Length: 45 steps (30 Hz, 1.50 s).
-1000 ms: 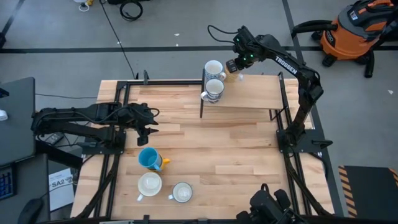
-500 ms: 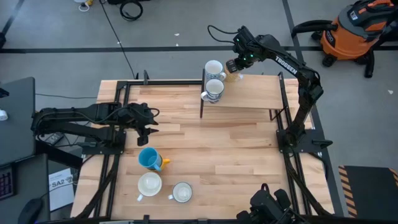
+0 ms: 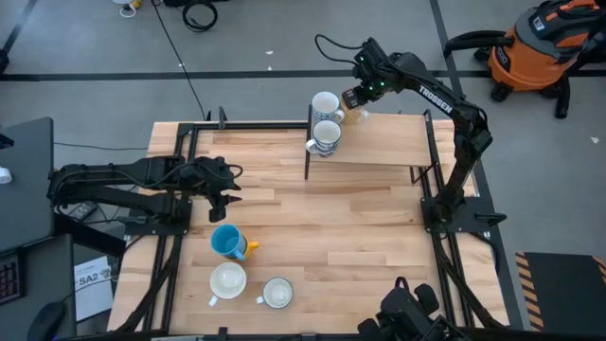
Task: Place coffee mugs
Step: Put the yellow pattern mug on the shelf
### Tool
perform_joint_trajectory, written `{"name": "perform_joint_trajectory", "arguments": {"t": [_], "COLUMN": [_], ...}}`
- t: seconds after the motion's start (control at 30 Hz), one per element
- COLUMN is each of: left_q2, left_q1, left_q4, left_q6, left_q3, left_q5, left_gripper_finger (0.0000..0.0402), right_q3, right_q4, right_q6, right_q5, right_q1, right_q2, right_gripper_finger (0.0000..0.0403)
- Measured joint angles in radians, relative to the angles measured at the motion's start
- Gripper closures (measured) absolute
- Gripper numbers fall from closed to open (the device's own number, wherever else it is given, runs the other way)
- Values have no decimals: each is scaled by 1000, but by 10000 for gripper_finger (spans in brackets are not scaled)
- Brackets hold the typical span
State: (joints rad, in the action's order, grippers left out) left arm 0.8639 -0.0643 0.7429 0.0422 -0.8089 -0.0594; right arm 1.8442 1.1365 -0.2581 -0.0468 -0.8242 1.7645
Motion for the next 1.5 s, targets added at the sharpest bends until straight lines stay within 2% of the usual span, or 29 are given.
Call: {"name": "perform_joint_trajectory", "arguments": {"t": [0.33,0.63,1.13,1.3,1.5], "left_q2": [0,0,0,0,0], "left_q1": [0,0,0,0,0], "left_q4": [0,0,0,0,0], "left_q6": [0,0,0,6,26], "left_q3": [0,0,0,0,0], "left_q5": [0,0,0,0,0], "left_gripper_finger": [253,253,253,253,253], "right_q3": [0,0,0,0,0], "right_q4": [1,1,3,4,4], "right_q6": [0,0,0,0,0], "right_q5": [-1,-1,-1,40,41], "right_q1": [0,0,0,0,-1], "right_q2": [0,0,0,0,0], "right_gripper_finger": [253,233,232,232,232]}}
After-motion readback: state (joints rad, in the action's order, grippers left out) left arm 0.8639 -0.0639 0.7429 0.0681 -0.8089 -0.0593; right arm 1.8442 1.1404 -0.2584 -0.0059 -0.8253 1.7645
